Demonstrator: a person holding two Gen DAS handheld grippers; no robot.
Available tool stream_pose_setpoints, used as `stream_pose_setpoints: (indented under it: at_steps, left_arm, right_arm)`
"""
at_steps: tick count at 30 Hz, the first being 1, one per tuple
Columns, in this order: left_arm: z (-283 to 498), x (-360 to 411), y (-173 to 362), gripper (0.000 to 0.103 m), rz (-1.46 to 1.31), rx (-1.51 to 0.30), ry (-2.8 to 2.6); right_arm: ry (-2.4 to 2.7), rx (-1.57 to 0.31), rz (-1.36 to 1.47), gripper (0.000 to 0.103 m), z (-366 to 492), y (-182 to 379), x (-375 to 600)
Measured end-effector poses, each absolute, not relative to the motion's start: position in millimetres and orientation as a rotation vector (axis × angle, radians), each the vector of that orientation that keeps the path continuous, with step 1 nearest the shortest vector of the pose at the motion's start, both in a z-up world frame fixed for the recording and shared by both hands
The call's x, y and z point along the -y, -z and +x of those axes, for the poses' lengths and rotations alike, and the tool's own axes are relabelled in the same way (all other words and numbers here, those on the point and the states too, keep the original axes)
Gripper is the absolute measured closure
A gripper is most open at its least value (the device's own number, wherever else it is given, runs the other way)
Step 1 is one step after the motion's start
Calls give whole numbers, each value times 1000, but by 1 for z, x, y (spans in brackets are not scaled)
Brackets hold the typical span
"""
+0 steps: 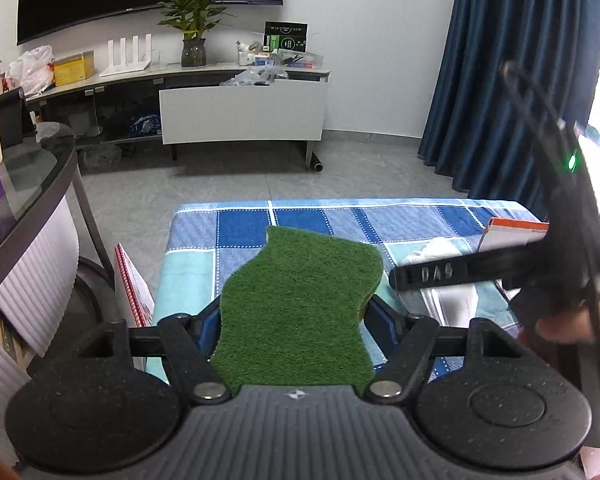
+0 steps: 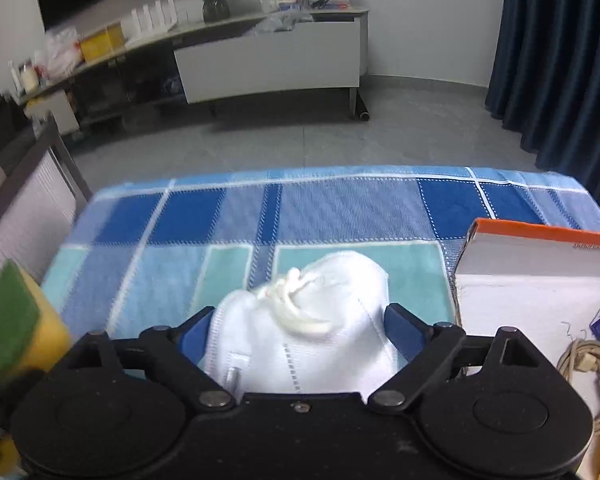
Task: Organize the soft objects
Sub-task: 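Grasp the green-yellow sponge with the left gripper while the right grasps the white mask, then carry the sponge and white mask over the white box with both grippers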
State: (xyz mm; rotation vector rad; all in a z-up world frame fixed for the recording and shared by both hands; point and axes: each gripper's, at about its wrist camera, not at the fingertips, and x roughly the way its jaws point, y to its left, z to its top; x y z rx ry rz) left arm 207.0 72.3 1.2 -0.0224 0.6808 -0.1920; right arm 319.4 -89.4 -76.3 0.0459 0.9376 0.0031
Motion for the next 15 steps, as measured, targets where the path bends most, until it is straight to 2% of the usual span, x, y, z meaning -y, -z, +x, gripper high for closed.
stream_pose_setpoints:
  at_steps: [2,3,6,15]
  left_arm:
    - [208,-73,-2,30,-29,-681,191]
    - [207,-73,-2,30,-32,-681,194]
    - [206,-69,-3,30,-26,-676,195]
    - [186,-48,-17,30,-46,-662,164]
  right_arm:
    - [-24,-902,49,3,313,79,94]
    - [-25,-893,56,10,310,78,96]
    - [-50,-866,42,18,302,67,100]
    - [-82,-772,20,20,256,12,122]
